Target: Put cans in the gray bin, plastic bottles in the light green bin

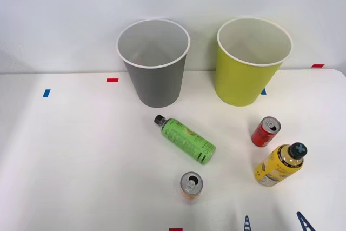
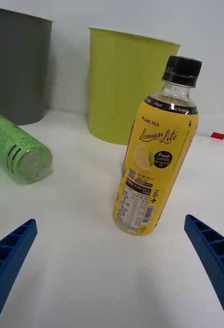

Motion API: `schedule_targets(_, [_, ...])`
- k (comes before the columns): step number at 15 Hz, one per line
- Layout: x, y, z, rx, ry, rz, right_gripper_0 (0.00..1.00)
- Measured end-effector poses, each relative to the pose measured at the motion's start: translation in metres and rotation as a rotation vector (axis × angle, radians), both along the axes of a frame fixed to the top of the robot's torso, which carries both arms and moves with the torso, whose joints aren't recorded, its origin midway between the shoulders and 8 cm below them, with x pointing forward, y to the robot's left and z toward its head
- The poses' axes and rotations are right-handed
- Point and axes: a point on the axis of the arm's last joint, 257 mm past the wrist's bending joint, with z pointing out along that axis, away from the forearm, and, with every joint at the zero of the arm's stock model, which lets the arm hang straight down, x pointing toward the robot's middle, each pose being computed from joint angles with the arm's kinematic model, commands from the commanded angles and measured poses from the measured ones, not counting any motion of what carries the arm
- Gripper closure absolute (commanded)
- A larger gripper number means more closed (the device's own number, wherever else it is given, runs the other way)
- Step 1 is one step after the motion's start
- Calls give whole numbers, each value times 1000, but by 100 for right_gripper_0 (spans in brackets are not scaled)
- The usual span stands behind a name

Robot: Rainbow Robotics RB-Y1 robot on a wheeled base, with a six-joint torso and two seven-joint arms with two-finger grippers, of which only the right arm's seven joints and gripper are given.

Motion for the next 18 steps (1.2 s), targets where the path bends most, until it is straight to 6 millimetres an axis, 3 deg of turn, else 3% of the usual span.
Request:
schedule_targets(11, [1,0,-2,0,2,1,0])
schedule_targets(14, [2,5,-27,2,45,11,0])
schedule_targets(18, [7,11,-19,12,5,7,0])
